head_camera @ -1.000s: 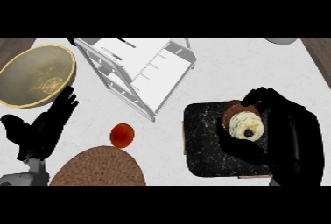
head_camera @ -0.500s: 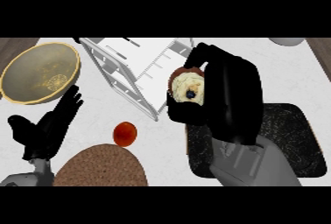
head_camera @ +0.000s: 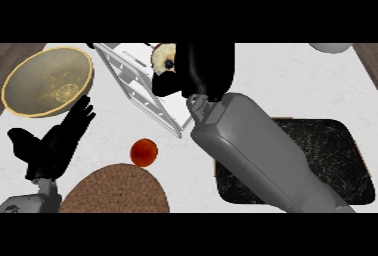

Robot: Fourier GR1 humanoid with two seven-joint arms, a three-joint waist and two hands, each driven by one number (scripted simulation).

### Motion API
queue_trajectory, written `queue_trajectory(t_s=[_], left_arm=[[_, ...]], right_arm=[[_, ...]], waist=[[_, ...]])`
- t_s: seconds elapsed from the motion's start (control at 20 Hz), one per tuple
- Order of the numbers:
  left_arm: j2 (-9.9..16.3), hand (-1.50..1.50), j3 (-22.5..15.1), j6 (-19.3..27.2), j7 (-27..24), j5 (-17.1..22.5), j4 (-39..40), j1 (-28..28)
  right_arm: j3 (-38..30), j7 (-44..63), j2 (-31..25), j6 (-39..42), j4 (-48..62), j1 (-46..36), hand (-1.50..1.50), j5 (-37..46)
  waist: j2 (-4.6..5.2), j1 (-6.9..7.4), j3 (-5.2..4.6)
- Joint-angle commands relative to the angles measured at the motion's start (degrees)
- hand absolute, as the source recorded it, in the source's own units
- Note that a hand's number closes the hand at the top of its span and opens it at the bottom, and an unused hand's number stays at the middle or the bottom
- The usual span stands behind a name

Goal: Pick the cupcake from the tray and place it in the tiered basket

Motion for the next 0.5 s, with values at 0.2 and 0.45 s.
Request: queue_trajectory(t_s=[0.2, 0.45], left_arm=[[1.1, 0.0, 1.93, -2.0, -1.52, 0.9, 2.17, -1.02], [-1.85, 0.0, -0.85, 0.79, 0.18, -1.73, 1.0, -1.55]], right_arm=[[1.3, 4.62, 0.15, -9.52, 17.26, -10.03, 1.5, -7.95], [2.54, -0.45, 0.14, -14.68, 24.99, -10.0, 1.5, -10.29]], waist=[[0.13, 0.44, -0.02], [0.17, 0.26, 0.0]])
